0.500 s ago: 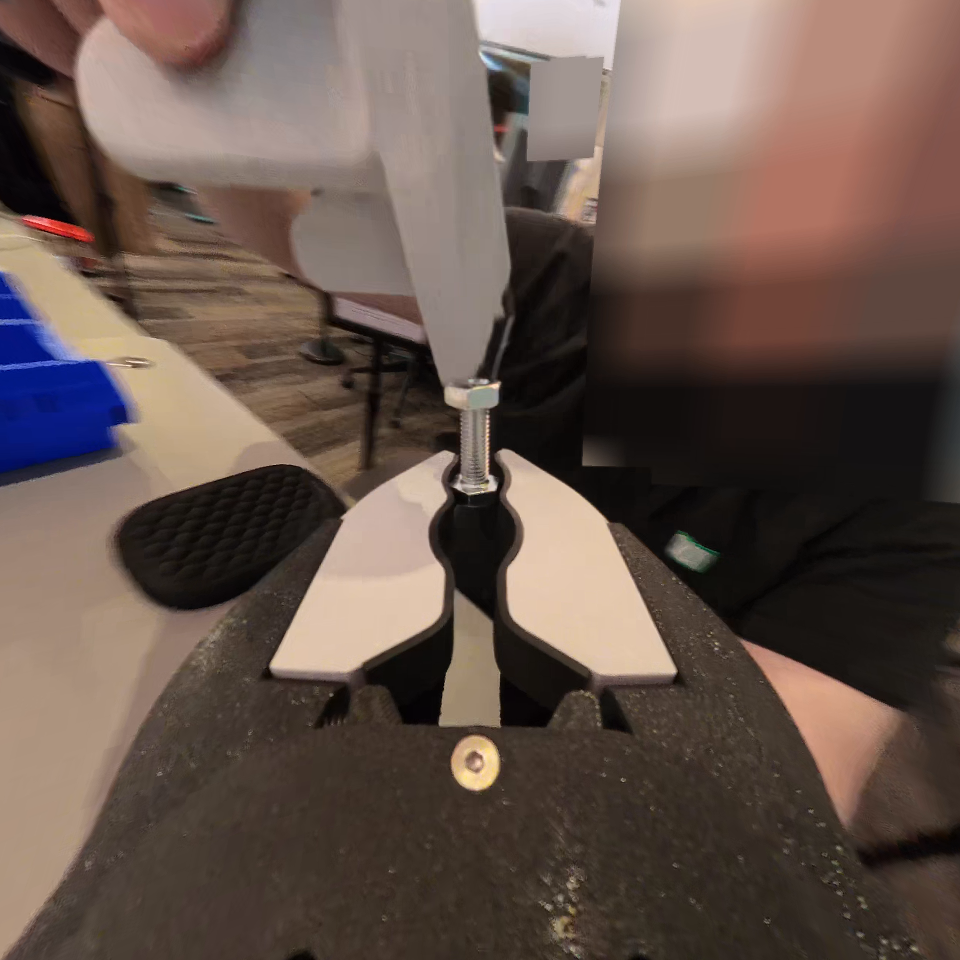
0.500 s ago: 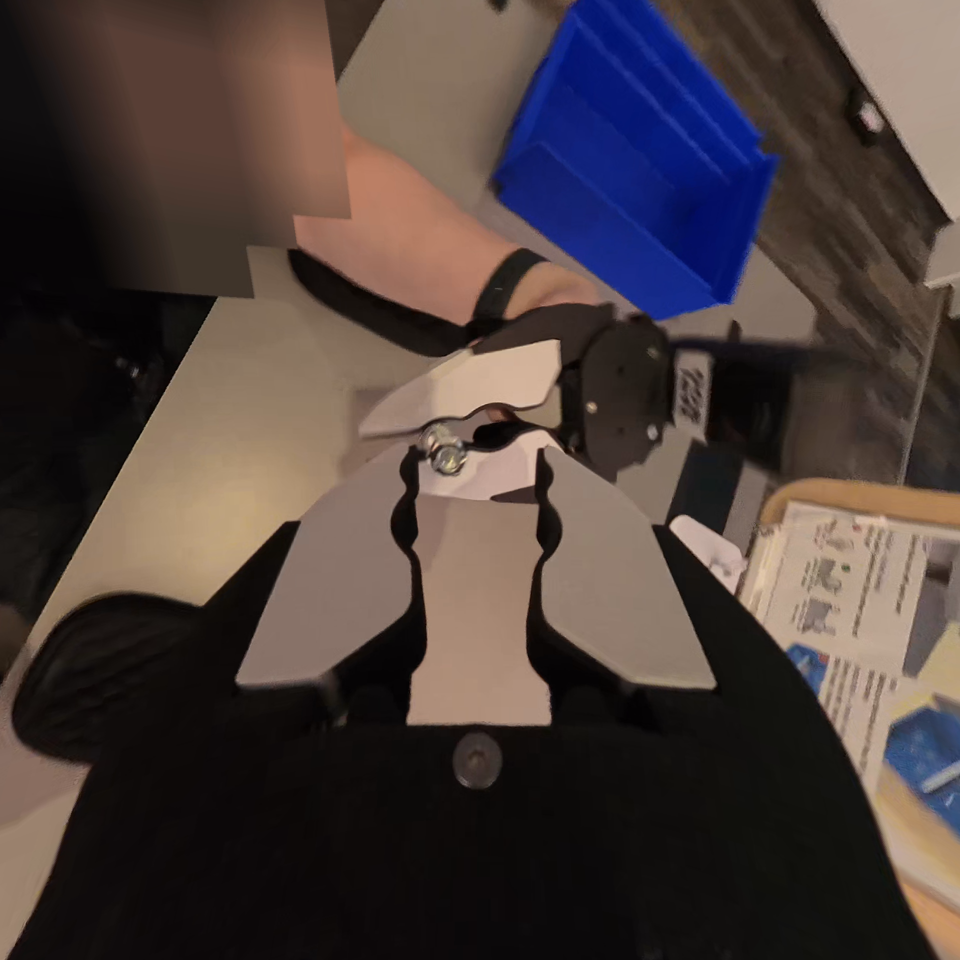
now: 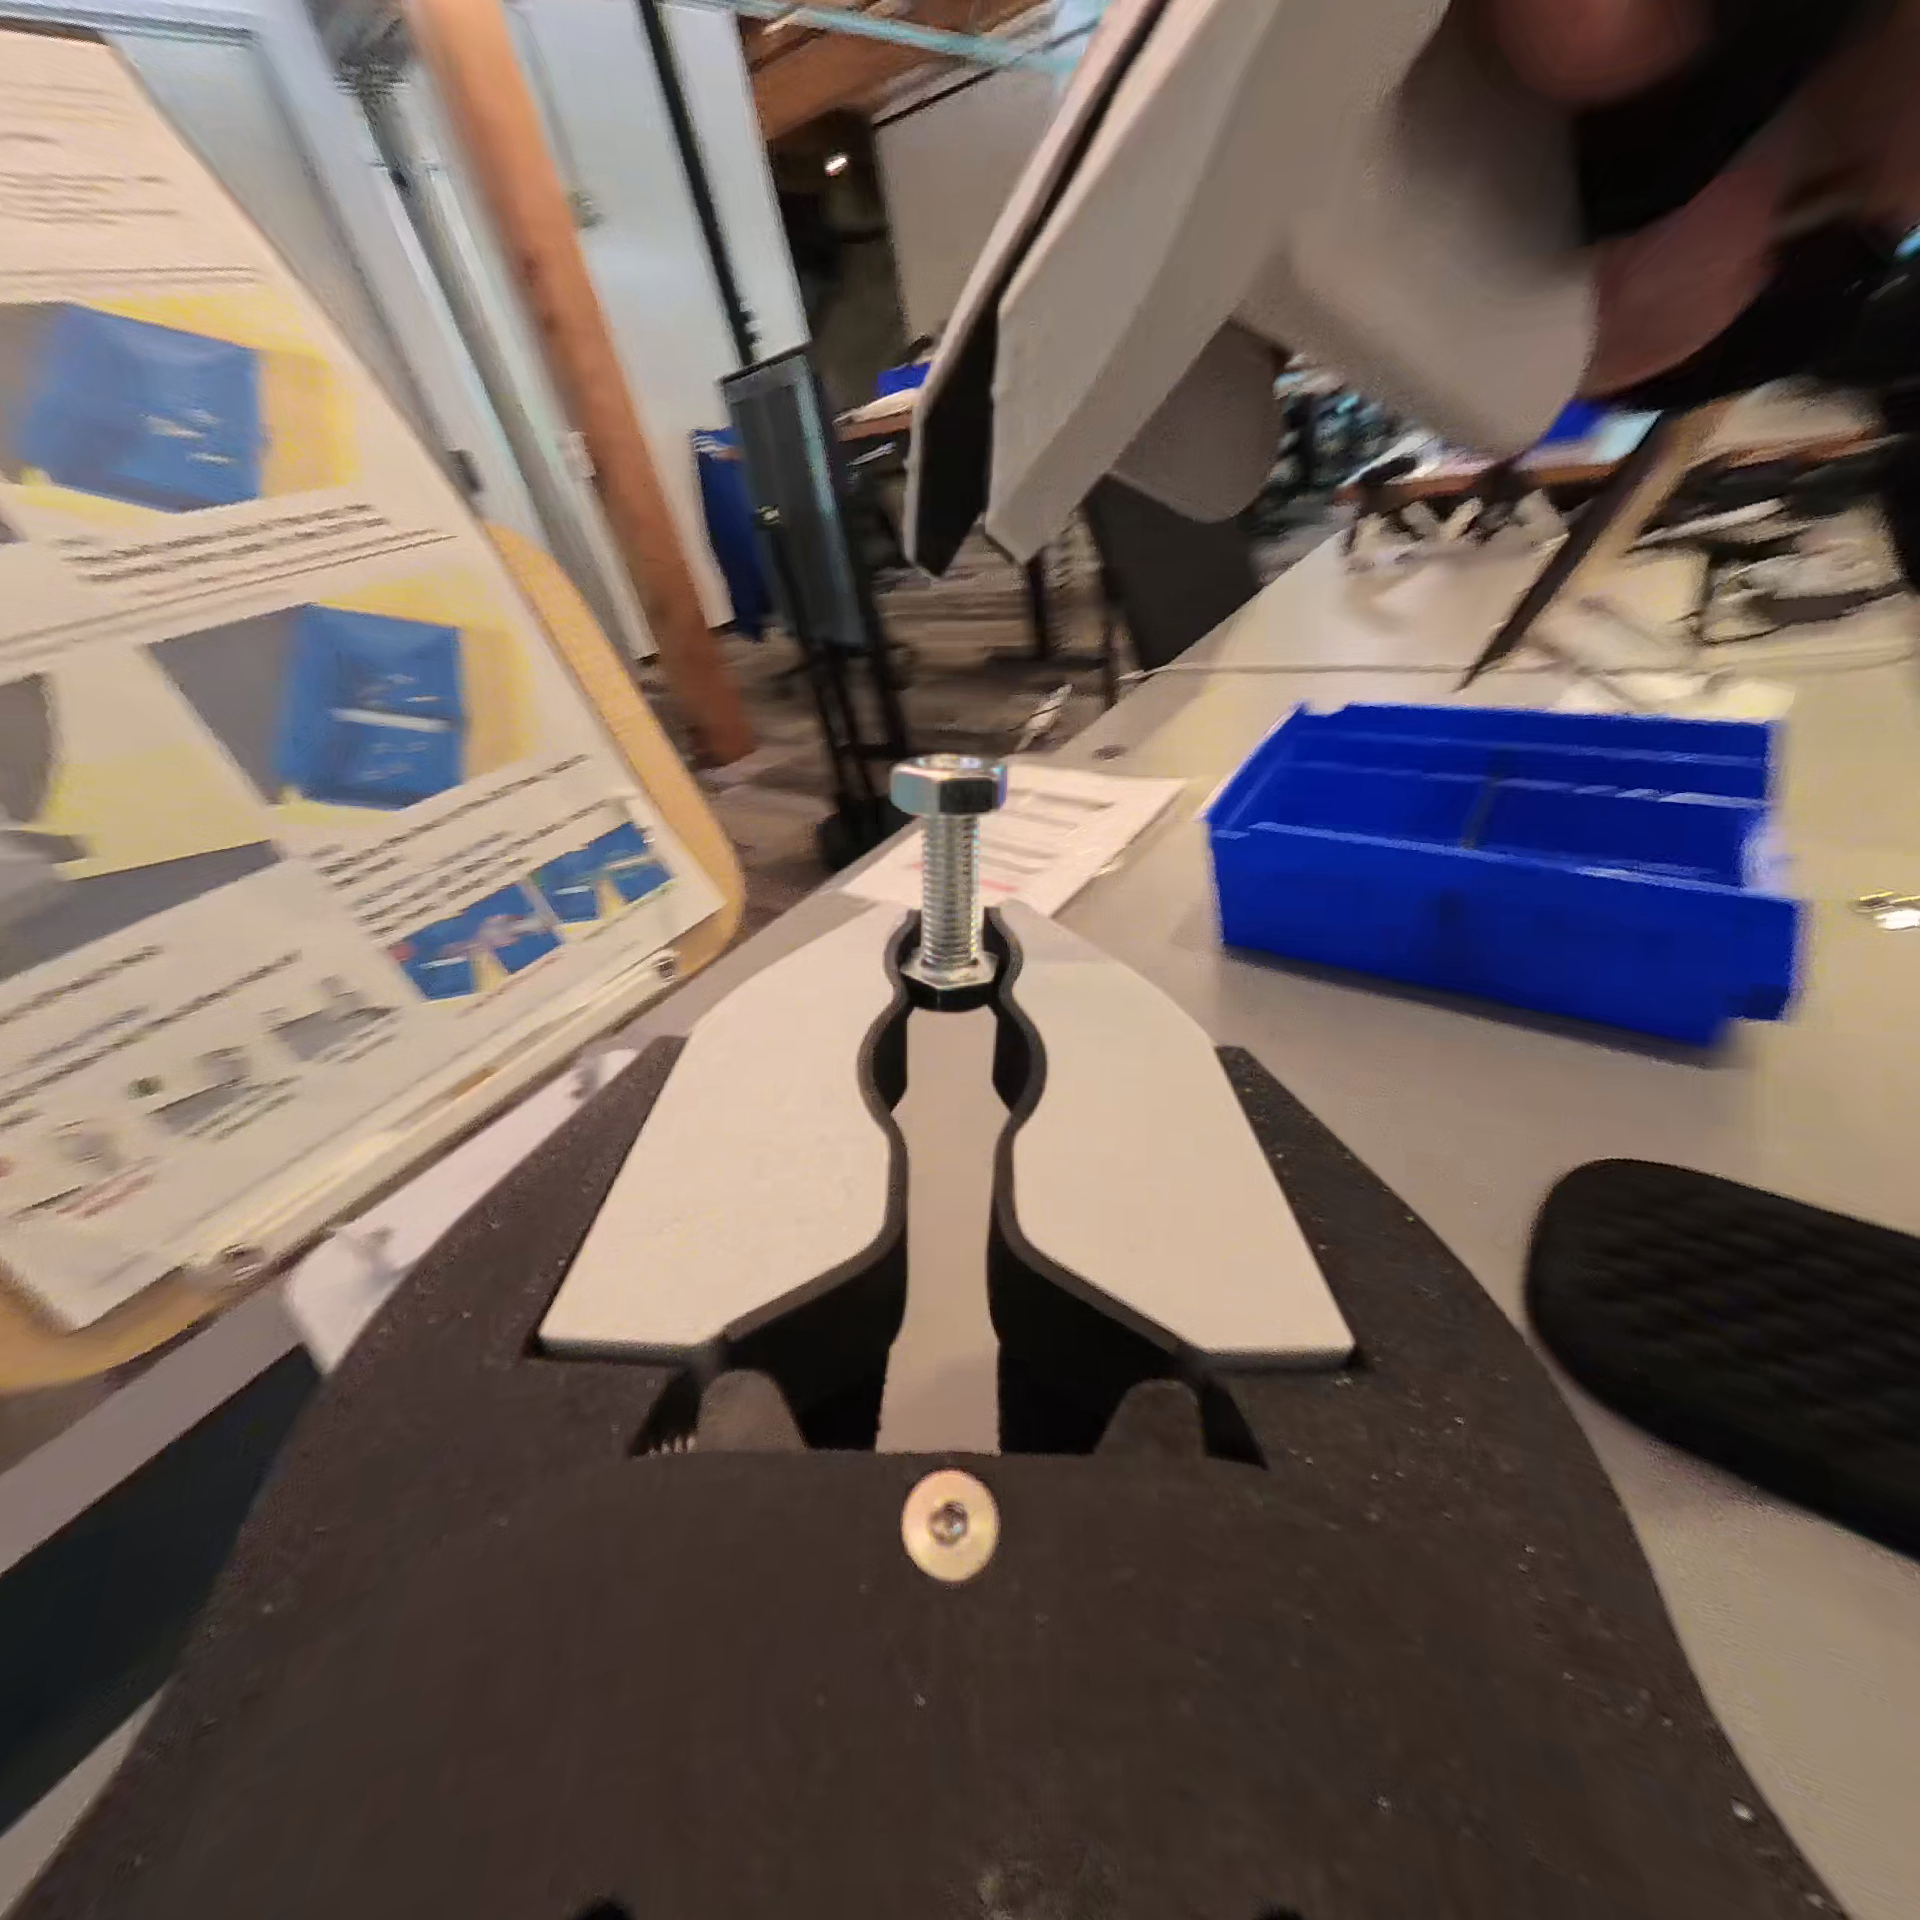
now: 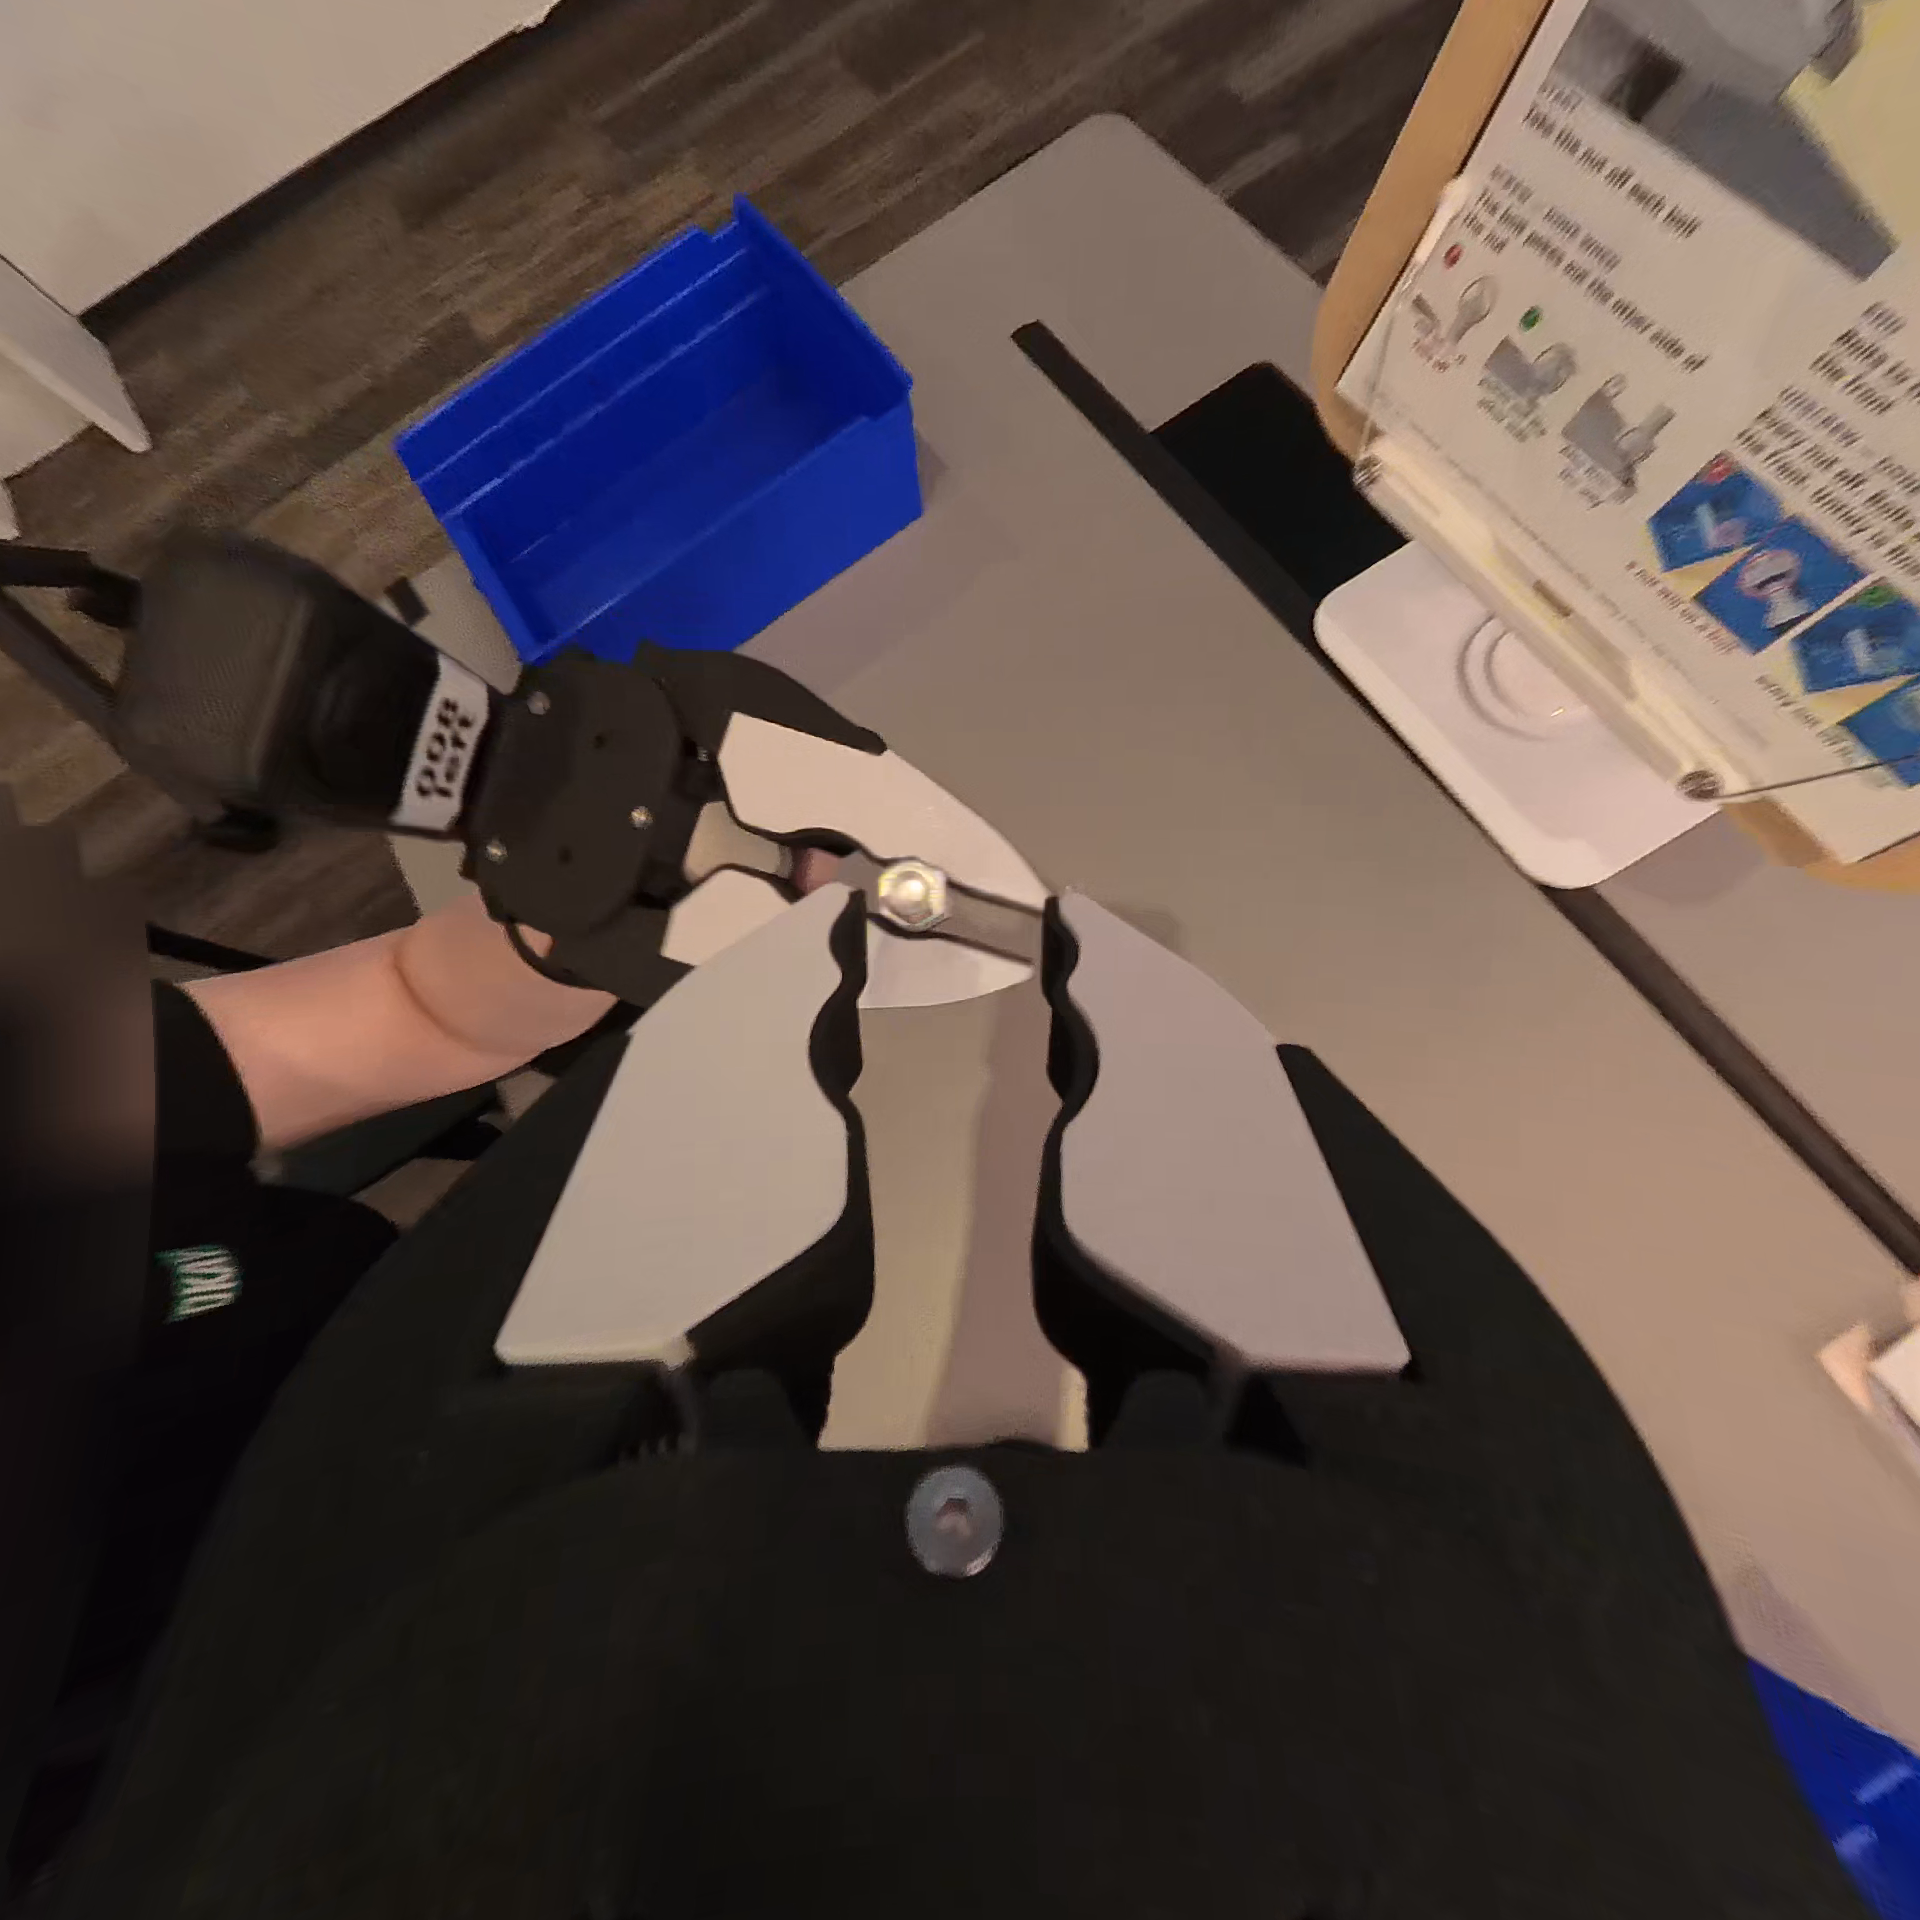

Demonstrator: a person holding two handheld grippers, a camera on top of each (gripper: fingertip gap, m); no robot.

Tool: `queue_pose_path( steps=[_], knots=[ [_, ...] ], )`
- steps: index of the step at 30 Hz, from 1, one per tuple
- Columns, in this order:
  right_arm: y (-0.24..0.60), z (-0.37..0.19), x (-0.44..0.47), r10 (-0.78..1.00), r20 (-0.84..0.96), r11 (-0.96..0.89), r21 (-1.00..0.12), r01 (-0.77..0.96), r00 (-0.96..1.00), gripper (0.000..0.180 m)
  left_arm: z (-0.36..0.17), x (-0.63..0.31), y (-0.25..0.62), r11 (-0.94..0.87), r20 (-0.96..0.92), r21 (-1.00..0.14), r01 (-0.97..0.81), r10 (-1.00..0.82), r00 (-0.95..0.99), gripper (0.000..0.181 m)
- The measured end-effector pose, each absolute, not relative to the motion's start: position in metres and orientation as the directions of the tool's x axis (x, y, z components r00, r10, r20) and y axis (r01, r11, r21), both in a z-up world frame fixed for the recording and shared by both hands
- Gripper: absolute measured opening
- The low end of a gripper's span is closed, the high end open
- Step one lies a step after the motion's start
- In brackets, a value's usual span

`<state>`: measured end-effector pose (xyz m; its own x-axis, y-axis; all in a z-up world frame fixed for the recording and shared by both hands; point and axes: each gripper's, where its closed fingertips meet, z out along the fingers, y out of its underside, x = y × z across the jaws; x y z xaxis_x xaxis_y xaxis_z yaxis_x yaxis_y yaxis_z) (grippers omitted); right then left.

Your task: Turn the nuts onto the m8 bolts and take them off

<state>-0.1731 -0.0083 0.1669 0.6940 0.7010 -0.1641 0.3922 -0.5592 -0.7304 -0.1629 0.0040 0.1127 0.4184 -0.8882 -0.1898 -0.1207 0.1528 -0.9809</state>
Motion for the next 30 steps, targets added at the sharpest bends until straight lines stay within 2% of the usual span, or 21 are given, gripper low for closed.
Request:
queue_pose_path(
  steps=[3,6,12,16,20,23,27,30],
  knots=[
    [-0.007,0.157,-0.179,0.678,-0.227,-0.632,-0.666,0.396,0.699,0.037,0.111,-0.164,0.01,0.171,-0.221,-0.974,-0.148,-0.853,0.473,0.011],
    [-0.001,0.147,-0.179,0.663,-0.202,-0.655,-0.624,0.427,0.721,0.04,0.11,-0.163,0.009,0.151,-0.204,-0.978,-0.147,-0.86,0.467,0.011],
    [-0.004,0.14,-0.184,0.701,-0.159,-0.628,-0.599,0.496,0.695,0.04,0.113,-0.166,0.009,0.145,-0.194,-0.98,-0.139,-0.86,0.472,0.011],
    [-0.005,0.136,-0.186,0.713,-0.162,-0.625,-0.588,0.514,0.682,0.034,0.112,-0.166,0.009,0.135,-0.19,-0.98,-0.148,-0.864,0.467,0.011],
    [-0.007,0.134,-0.189,0.742,-0.153,-0.599,-0.59,0.542,0.653,0.014,0.11,-0.167,0.01,0.142,-0.206,-0.976,-0.167,-0.856,0.474,0.011],
    [-0.007,0.133,-0.188,0.748,-0.136,-0.587,-0.592,0.552,0.65,0.014,0.109,-0.166,0.01,0.138,-0.206,-0.975,-0.175,-0.86,0.467,0.011],
    [-0.011,0.132,-0.186,0.797,-0.08,-0.523,-0.587,0.618,0.598,0.014,0.107,-0.163,0.003,0.123,-0.187,-0.977,-0.177,-0.893,0.409,0.011],
    [-0.023,0.132,-0.184,0.876,-0.016,-0.407,-0.562,0.72,0.483,0.014,0.106,-0.16,-0.015,0.101,-0.144,-0.98,-0.172,-0.956,0.257,0.011]
  ],
)
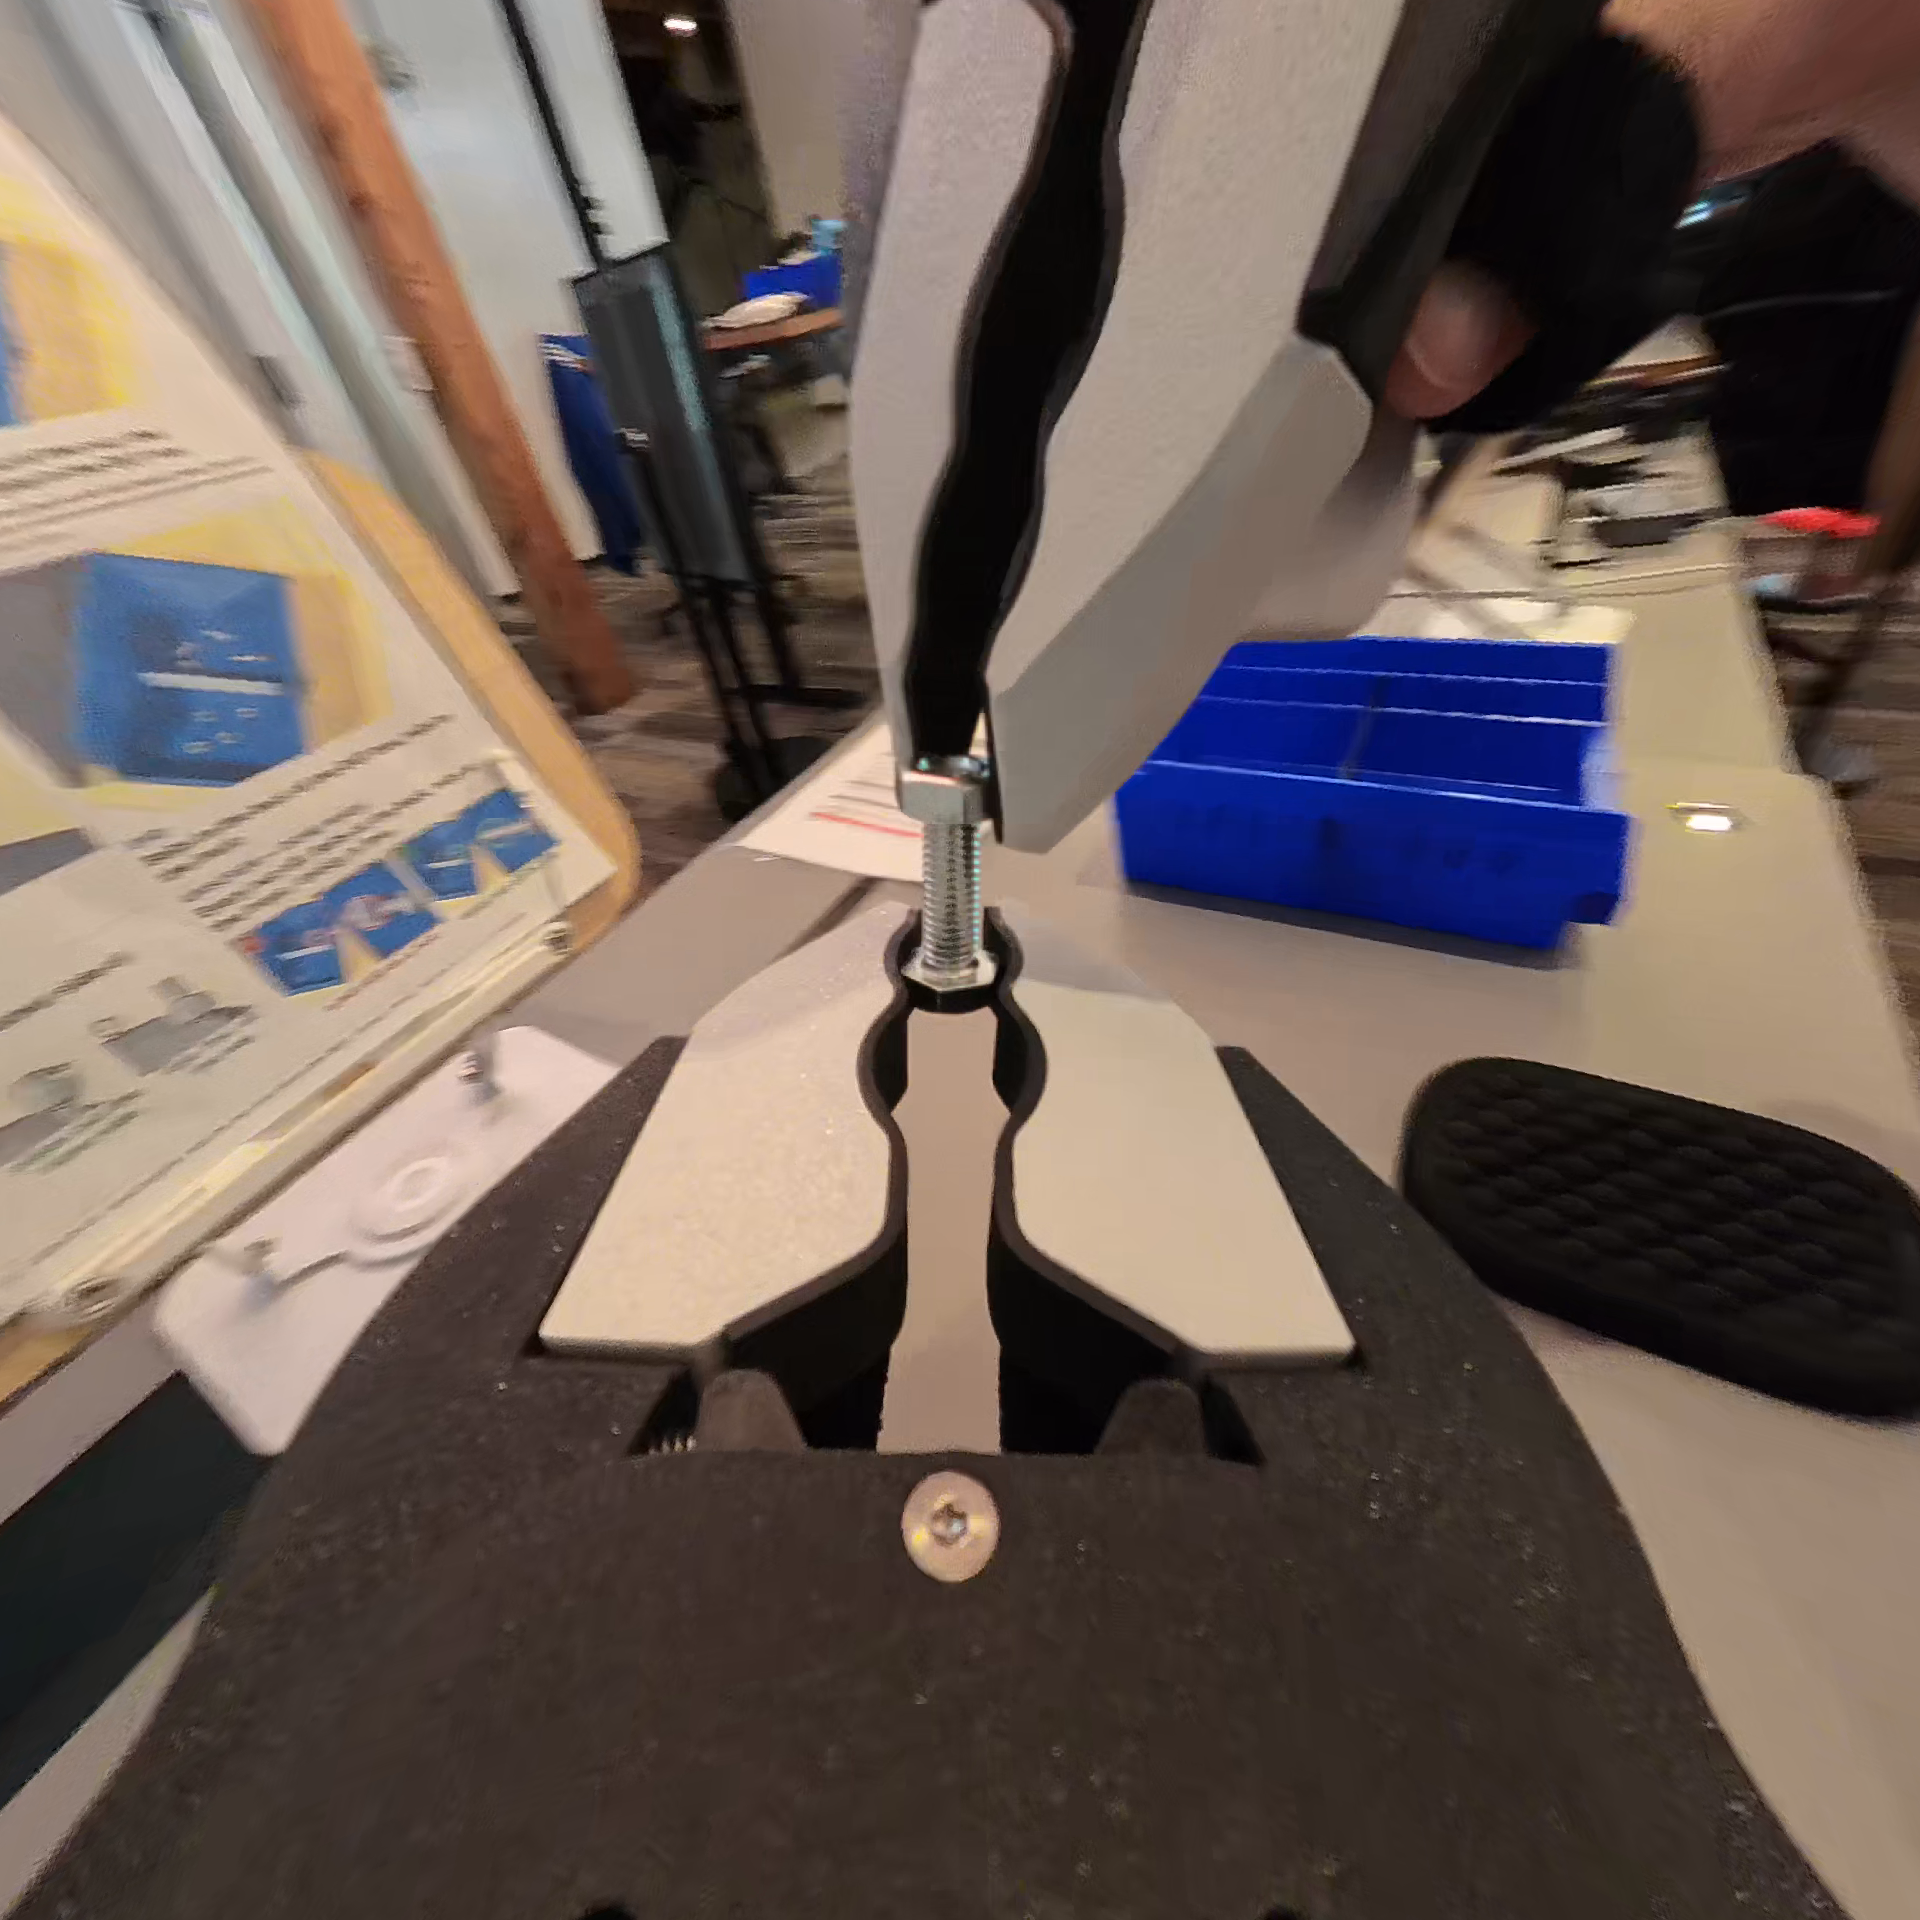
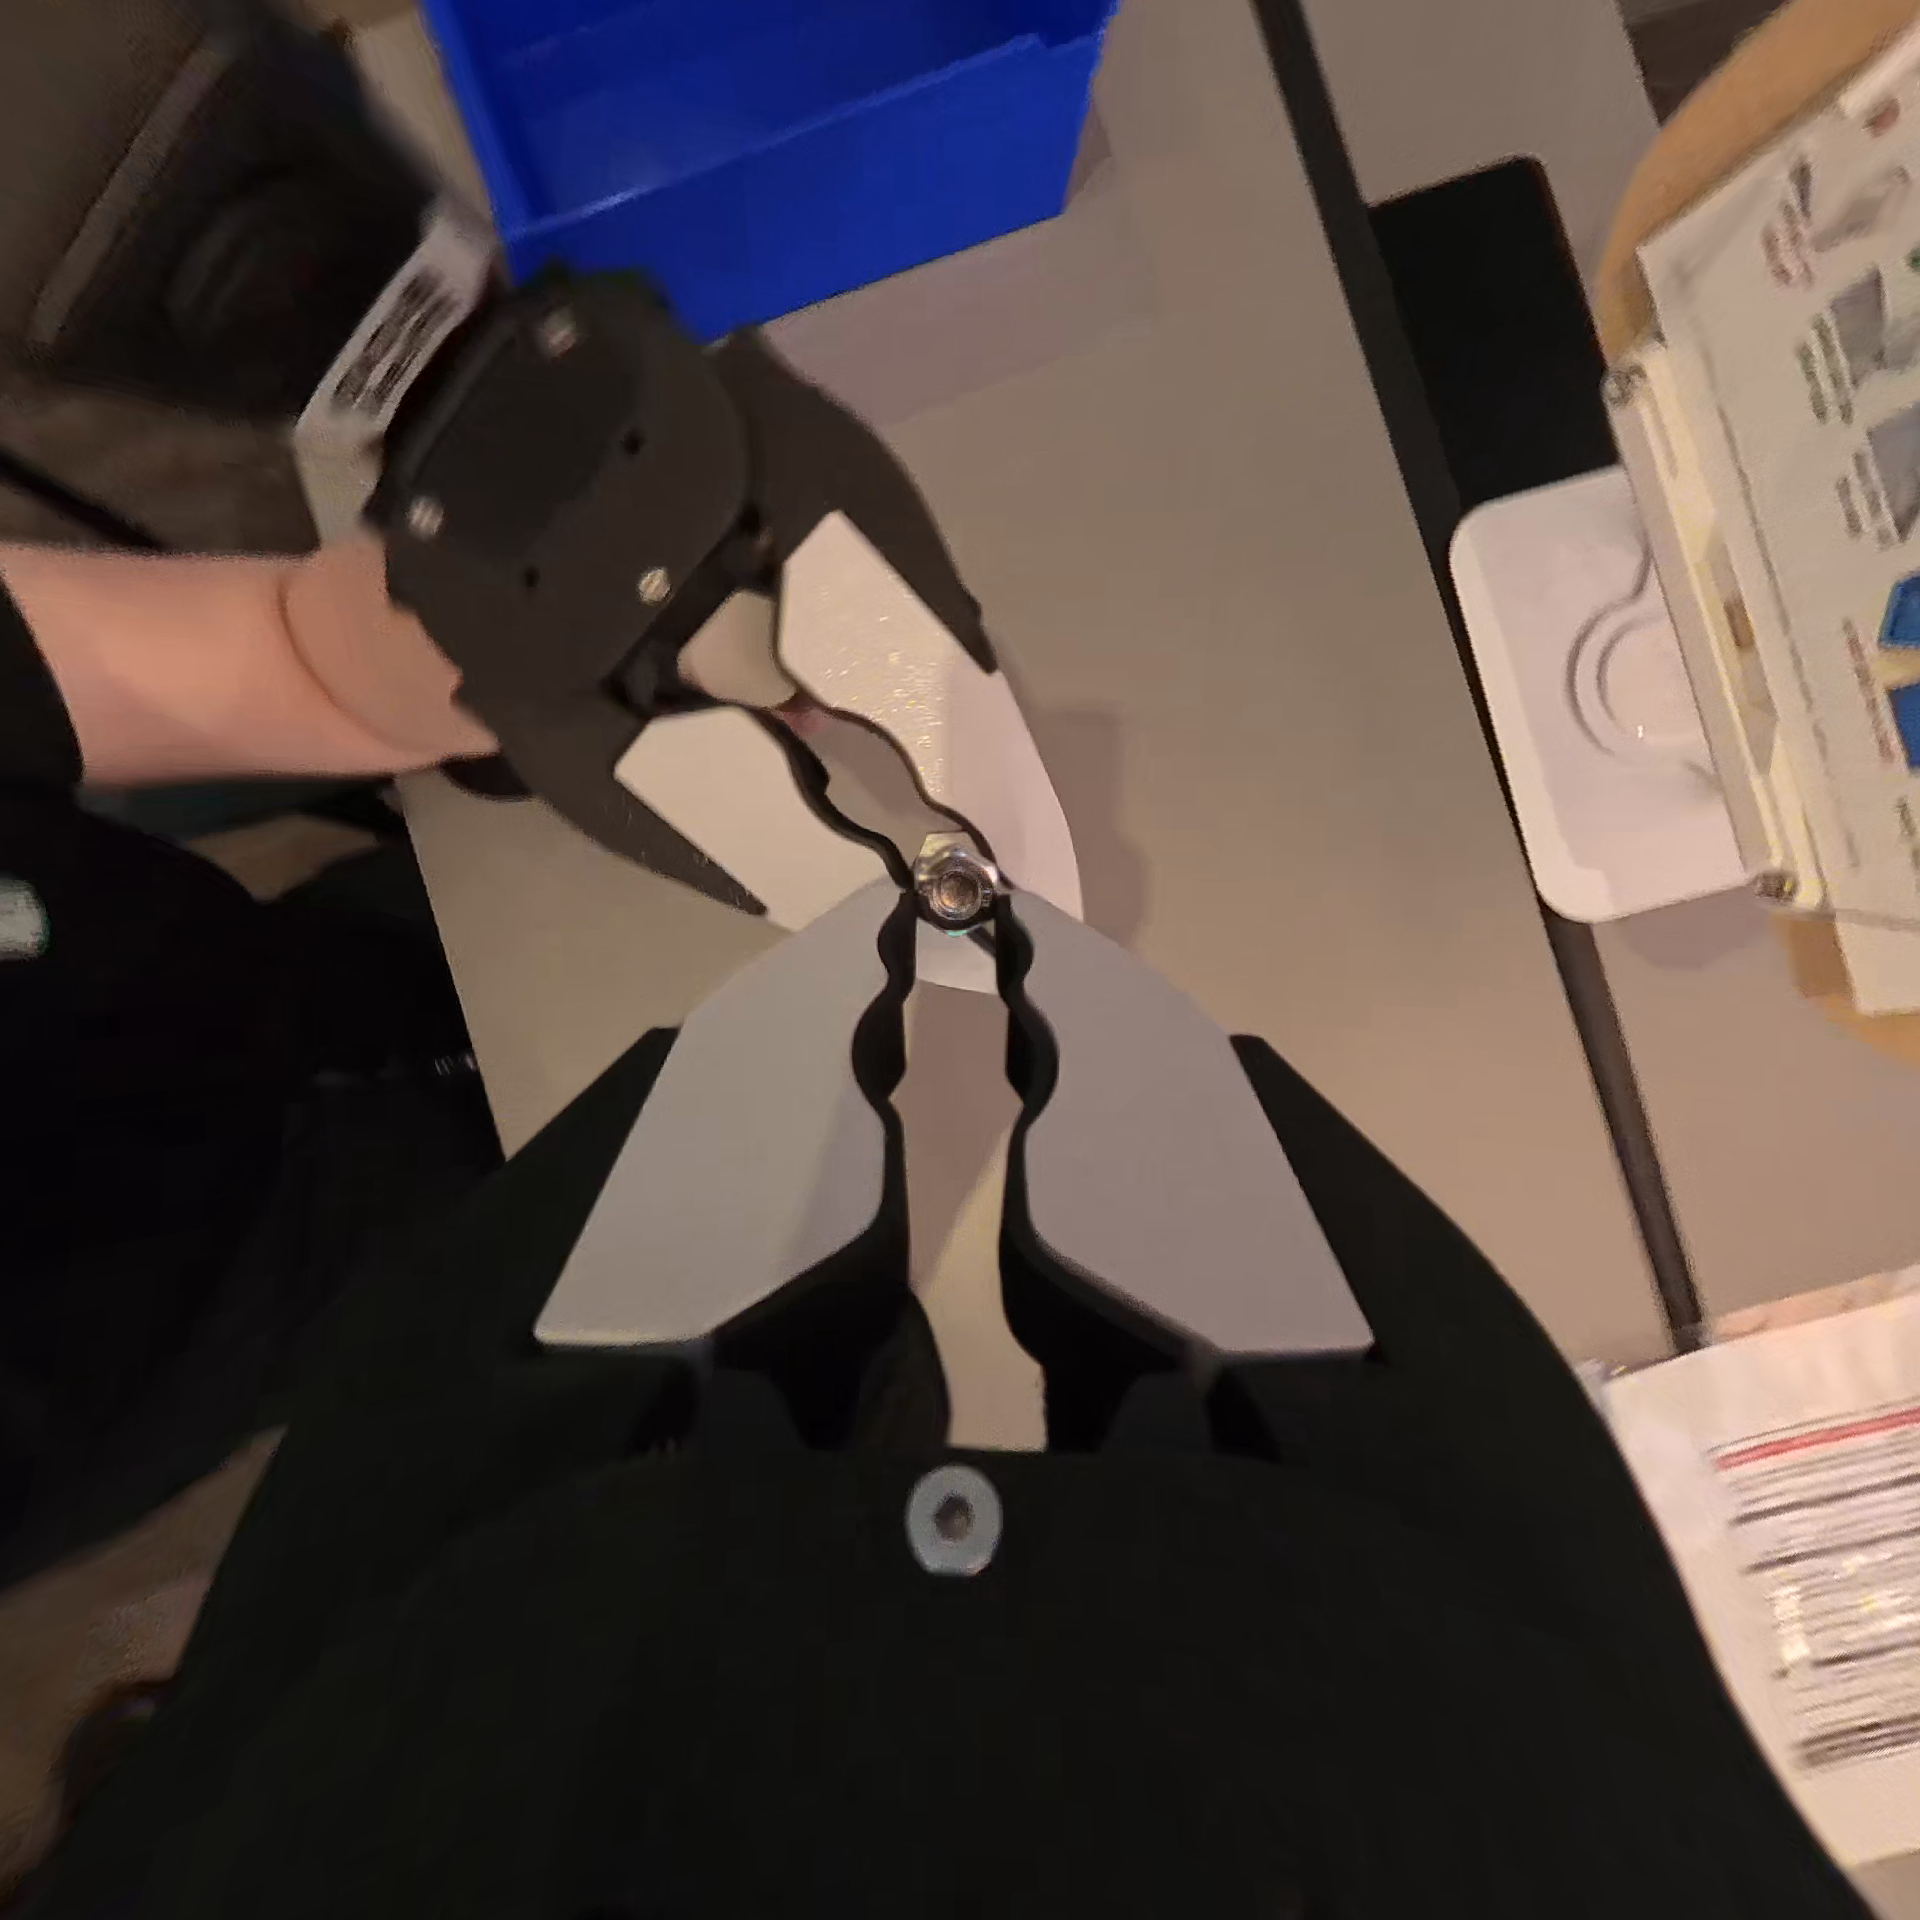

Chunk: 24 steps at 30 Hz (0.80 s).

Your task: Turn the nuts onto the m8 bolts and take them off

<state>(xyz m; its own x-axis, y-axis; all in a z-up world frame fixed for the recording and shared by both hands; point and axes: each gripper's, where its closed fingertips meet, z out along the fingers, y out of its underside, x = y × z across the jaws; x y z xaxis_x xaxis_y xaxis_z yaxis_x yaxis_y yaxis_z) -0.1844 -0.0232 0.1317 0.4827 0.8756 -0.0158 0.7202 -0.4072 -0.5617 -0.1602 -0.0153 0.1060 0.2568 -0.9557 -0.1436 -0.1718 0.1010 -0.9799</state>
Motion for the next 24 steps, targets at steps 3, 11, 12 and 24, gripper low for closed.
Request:
queue_pose_path(
  steps=[3,11,12,24],
  knots=[
    [-0.044,0.133,-0.187,0.952,0.016,-0.245,-0.557,0.793,0.305,0.014,0.107,-0.162,-0.048,0.013,-0.013,-0.987,-0.158,-1.0,0.002,0.011],
    [-0.116,0.133,-0.207,0.978,0.122,0.21,-0.607,0.767,-0.172,0.014,0.11,-0.196,-0.149,-0.151,0.296,-0.951,-0.271,-0.697,-0.652,0.011],
    [-0.121,0.133,-0.209,0.971,0.14,0.24,-0.6,0.763,-0.196,0.014,0.109,-0.199,-0.155,-0.144,0.304,-0.949,-0.282,-0.66,-0.687,0.011],
    [-0.128,0.149,-0.19,0.954,0.273,0.269,-0.608,0.747,-0.121,0.014,0.104,-0.211,-0.17,-0.089,0.289,-0.952,-0.292,-0.576,-0.765,0.011]
  ],
)
